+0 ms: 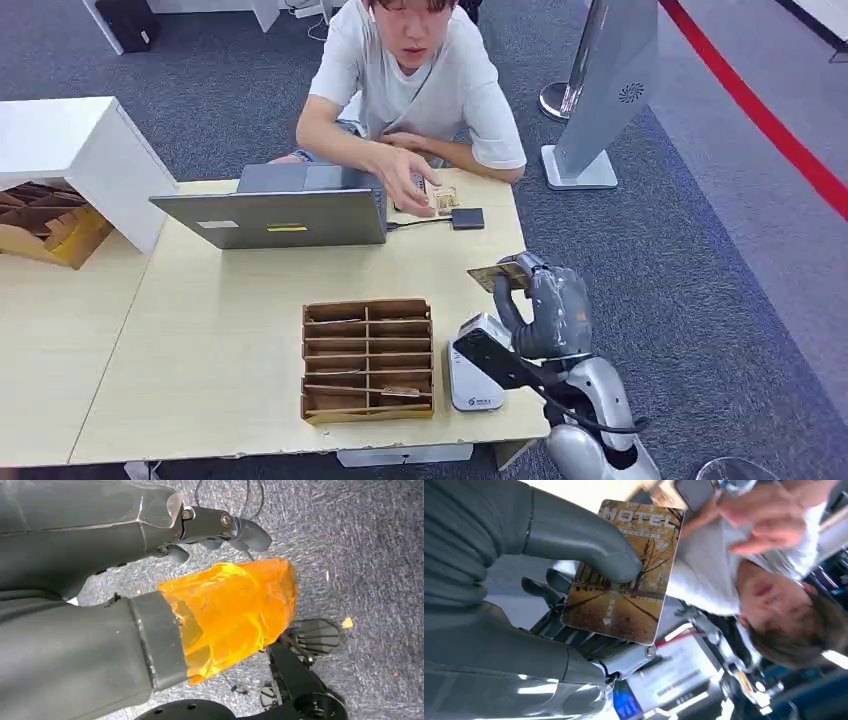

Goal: Pass the card to the sensor for recognition and then transmit it.

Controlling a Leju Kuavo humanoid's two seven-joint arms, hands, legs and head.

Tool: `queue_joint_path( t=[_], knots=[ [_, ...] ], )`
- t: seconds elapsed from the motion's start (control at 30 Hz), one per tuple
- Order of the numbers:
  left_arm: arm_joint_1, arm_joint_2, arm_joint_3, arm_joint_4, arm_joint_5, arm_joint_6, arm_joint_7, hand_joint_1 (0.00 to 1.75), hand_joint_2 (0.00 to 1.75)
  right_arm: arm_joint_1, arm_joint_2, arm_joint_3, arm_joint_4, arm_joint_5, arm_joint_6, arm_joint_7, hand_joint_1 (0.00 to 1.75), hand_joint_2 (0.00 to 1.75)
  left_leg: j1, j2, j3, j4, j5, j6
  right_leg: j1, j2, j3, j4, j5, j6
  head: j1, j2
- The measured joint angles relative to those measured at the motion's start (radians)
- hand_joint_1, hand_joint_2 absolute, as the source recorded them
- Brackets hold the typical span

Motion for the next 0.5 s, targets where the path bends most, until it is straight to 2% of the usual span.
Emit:
queue_joint_path(
  t=[0.1,0.37,0.5],
  knots=[
    [-0.002,-0.002,0.0,0.0,-0.011,0.0,0.001,0.0,0.0,-0.024,0.006,0.022,0.0,0.048,-0.019,0.004,1.75,1.75,0.0,0.0,0.0,0.0,0.0,0.0,0.0,0.0,0.0,0.0,0.0,0.0,0.0,0.0],
    [-0.003,-0.004,0.0,0.0,-0.014,0.0,0.002,0.0,0.0,-0.045,0.012,0.043,0.0,0.061,-0.022,0.008,1.75,1.75,0.0,0.0,0.0,0.0,0.0,0.0,0.0,0.0,0.0,0.0,0.0,0.0,0.0,0.0],
    [-0.005,-0.005,0.0,0.0,-0.031,0.001,0.005,0.0,0.0,-0.067,0.013,0.059,0.004,0.137,-0.04,0.028,1.75,1.75,0.0,0.0,0.0,0.0,0.0,0.0,0.0,0.0,0.0,0.0,0.0,0.0,0.0,0.0]
  ],
)
